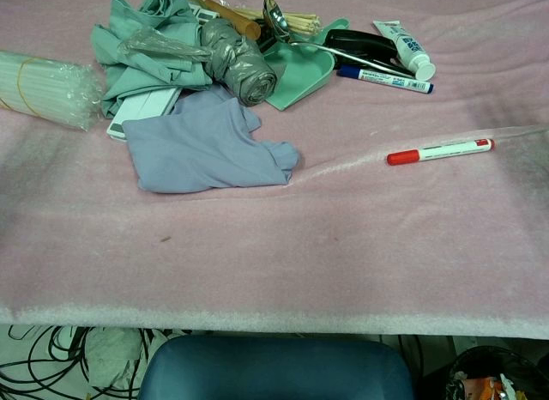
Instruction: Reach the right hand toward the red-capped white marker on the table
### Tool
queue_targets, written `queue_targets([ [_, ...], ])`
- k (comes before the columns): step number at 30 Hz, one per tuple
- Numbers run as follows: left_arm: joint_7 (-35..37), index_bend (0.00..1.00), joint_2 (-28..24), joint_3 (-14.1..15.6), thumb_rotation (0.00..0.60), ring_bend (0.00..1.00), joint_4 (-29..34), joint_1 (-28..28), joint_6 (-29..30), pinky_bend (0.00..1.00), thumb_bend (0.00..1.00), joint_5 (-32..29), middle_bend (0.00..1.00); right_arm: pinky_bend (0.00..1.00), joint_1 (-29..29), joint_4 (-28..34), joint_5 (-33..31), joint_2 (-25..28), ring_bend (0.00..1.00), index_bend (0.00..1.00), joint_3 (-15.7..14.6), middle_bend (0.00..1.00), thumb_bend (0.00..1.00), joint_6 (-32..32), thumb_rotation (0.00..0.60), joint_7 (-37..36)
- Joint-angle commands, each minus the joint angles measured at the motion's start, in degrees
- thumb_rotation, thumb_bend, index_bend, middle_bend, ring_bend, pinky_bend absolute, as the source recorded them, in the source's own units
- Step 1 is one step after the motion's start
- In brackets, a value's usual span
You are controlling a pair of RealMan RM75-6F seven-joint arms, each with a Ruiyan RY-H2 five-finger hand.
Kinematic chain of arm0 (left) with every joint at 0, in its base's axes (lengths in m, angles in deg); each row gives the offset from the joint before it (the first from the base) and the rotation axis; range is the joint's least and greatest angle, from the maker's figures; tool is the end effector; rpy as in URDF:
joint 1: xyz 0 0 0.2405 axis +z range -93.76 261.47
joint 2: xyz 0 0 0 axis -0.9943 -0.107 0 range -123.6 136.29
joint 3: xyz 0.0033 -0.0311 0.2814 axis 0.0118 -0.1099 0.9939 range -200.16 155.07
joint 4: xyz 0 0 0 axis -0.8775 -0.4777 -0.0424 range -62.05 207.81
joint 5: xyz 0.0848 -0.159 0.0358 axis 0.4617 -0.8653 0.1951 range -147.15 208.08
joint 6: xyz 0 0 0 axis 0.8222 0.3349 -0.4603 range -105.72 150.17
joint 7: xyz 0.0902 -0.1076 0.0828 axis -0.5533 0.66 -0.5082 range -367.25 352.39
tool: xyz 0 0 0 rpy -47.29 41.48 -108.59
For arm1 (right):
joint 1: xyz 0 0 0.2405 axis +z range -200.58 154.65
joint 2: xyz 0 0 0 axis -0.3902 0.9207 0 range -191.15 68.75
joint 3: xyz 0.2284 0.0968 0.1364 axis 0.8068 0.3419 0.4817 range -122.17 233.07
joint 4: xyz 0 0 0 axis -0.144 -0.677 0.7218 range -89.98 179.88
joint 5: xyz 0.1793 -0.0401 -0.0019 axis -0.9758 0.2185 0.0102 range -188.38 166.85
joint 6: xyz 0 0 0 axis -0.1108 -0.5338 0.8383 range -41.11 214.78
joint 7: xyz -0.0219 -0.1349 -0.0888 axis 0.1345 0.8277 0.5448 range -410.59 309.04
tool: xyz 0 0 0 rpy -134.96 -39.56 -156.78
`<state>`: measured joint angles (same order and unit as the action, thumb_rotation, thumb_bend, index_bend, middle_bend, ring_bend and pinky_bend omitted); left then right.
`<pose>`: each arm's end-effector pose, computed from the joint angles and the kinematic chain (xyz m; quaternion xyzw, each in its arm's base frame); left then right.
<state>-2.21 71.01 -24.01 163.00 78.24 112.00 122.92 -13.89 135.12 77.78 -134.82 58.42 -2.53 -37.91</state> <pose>-0.3084 0.1986 0.1957 -0.6069 -0.3618 -0.4469 0.5486 -0.2937 -0.2214 0.1516 0.6189 -0.3062 0.4114 0.5949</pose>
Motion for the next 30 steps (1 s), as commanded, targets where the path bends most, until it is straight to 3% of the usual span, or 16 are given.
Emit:
queue_targets([
  [1, 0.24, 0.0, -0.03, -0.03, 0.6, 0.0, -0.09, 0.0, 0.07, 0.0, 0.0, 0.0, 0.0, 0.23, 0.0, -0.11, 0.15, -0.11, 0.02, 0.0, 0.06, 0.04, 0.16, 0.19, 0.6, 0.18],
  [9, 0.45, 0.0, -0.19, 0.08, 0.6, 0.0, -0.03, 0.48, 1.11, 0.0, 0.0, 0.39, 0.0, 0.23, 0.38, 0.43, 1.81, 0.21, 0.02, 0.01, 0.15, 0.1, 0.16, 0.53, 0.6, -0.1],
  [11, 0.6, 0.0, -0.28, 0.11, 0.6, 0.0, -0.06, 0.61, 1.26, 0.0, 0.0, 0.34, 0.0, 0.23, 0.75, 0.84, 2.39, 0.28, 0.03, 0.07, 0.29, 0.13, 0.16, 0.77, 0.6, -0.66],
  [16, 1.05, 0.0, -0.27, -0.02, 0.6, 0.0, -0.34, 0.68, 1.26, 0.0, 0.0, -0.01, 0.0, 0.23, 3.16, 2.26, 3.56, 0.31, 0.13, 0.34, 0.97, 0.31, 0.23, 3.64, 0.6, -2.01],
  [21, 1.51, 0.0, -0.32, -0.07, 0.6, 0.0, -0.34, 0.47, 0.72, 0.0, 0.0, -0.27, 0.0, 0.23, 8.29, 2.1, 2.16, -1.73, 0.15, 0.44, 3.45, 0.37, 0.27, 10.49, 0.6, 0.13],
  [30, 2.26, 0.0, -0.57, -0.1, 0.6, 0.0, -0.04, 0.24, 0.01, 0.0, 0.0, -0.65, 0.0, 0.23, 16.85, -0.19, -4.34, -8.49, 0.15, 0.47, 7.44, 0.39, 0.28, 22.1, 0.6, 7.47],
])
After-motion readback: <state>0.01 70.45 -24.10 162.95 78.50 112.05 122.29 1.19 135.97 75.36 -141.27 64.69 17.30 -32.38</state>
